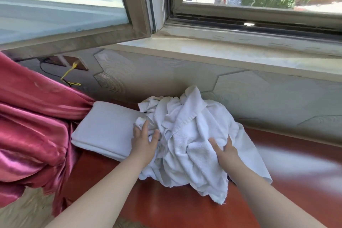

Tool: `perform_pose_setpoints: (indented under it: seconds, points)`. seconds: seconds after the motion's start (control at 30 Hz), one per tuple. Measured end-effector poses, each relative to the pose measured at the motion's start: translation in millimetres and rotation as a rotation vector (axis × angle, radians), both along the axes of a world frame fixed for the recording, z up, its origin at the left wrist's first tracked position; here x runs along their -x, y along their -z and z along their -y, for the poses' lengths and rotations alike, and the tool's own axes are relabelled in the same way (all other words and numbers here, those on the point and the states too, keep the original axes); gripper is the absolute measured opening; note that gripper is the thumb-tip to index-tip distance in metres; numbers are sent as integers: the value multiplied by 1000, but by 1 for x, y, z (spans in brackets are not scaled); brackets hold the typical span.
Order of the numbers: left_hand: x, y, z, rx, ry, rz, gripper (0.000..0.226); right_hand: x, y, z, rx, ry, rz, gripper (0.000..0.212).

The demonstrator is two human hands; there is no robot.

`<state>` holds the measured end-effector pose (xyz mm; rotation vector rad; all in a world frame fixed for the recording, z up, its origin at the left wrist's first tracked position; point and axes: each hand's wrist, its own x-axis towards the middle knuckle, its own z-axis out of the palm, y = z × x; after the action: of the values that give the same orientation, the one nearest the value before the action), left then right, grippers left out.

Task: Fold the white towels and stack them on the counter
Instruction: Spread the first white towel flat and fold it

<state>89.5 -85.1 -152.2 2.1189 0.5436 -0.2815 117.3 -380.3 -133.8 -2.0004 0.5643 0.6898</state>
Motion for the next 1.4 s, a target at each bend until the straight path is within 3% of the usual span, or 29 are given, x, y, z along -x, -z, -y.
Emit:
perform_pose_setpoints:
  seconds: [0.07, 0.13, 0.23, 0.37, 0.47, 0.57, 0.7, 0.83, 0.97, 1.1, 1.2, 1.27, 1.33, 1.4]
  points:
    - [-7, -21, 17, -101, 23, 94, 82, 2, -7, 5, -38, 33, 23, 119]
    - [-16, -40, 40, -263, 97, 204, 76, 6, -12, 12, -59, 31, 60, 105]
    - [-31, -64, 74, -410, 196, 297, 25, 11, -18, 19, -28, -14, 117, 88]
    - [-43, -82, 100, -439, 281, 151, 11, 14, -31, 28, 73, -136, 202, 77]
    - [-46, -90, 109, -539, 321, 24, 34, 15, -44, 41, 48, -191, 267, 66]
    - [-50, -107, 118, -396, 242, 48, 19, 16, -54, 56, 8, -228, 316, 46]
    - [-53, -152, 151, 75, 232, 193, 25, 12, -83, 76, -144, -210, 410, 20]
    - [-43, -195, 208, 594, 243, 275, 22, 14, -129, 97, -467, -243, 514, 47]
    - [-36, -221, 263, 884, 254, 284, 18, 22, -152, 124, -545, -335, 625, 43]
    - [-25, -224, 300, 862, 282, 308, 9, 32, -147, 155, -297, -159, 753, 12]
    - [-14, -210, 326, 821, 250, 256, 9, 38, -132, 193, -269, -147, 685, 16]
    - [-1, -196, 343, 814, 235, 187, 11, 45, -115, 220, -505, -172, 480, 29]
    - [16, -181, 359, 777, 230, 138, 9, 51, -98, 244, -855, 15, 177, 45]
    - [36, -166, 372, 772, 274, 55, 9, 55, -81, 264, -1000, 251, -41, 59]
